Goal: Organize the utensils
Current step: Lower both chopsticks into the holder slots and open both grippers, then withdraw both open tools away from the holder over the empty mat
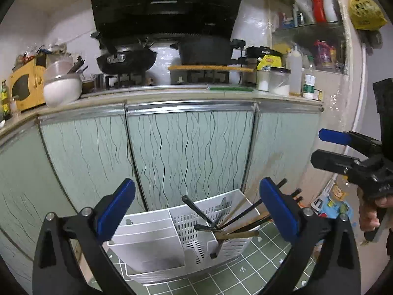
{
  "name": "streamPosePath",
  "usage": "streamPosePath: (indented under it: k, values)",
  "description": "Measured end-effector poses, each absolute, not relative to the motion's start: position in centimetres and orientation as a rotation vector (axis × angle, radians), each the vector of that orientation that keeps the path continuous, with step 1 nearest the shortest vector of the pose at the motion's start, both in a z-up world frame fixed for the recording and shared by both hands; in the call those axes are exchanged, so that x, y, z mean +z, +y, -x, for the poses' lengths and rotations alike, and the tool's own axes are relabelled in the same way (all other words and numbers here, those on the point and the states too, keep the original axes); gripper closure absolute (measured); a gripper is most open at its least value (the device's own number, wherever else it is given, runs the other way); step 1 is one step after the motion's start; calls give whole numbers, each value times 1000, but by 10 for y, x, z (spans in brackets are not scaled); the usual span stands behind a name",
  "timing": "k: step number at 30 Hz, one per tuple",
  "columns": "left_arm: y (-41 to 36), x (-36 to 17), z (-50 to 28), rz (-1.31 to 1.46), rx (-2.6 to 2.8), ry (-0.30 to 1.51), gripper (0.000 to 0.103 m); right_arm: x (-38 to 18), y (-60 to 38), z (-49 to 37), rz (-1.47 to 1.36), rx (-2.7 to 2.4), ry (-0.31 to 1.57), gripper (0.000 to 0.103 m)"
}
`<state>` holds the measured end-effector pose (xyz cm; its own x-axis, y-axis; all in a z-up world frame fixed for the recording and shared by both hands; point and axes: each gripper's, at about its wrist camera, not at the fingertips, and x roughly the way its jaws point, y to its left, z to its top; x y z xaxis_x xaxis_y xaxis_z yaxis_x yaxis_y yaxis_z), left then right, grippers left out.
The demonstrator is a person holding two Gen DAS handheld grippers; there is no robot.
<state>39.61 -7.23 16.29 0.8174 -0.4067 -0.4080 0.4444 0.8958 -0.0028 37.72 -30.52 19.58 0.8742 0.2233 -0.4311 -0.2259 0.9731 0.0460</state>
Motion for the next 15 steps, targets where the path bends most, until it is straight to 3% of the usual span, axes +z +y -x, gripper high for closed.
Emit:
streamPosePath:
  k: [15]
  values:
    - [-57, 184, -353, -133, -392, 394, 4, 212, -311, -336, 11, 199, 459, 8]
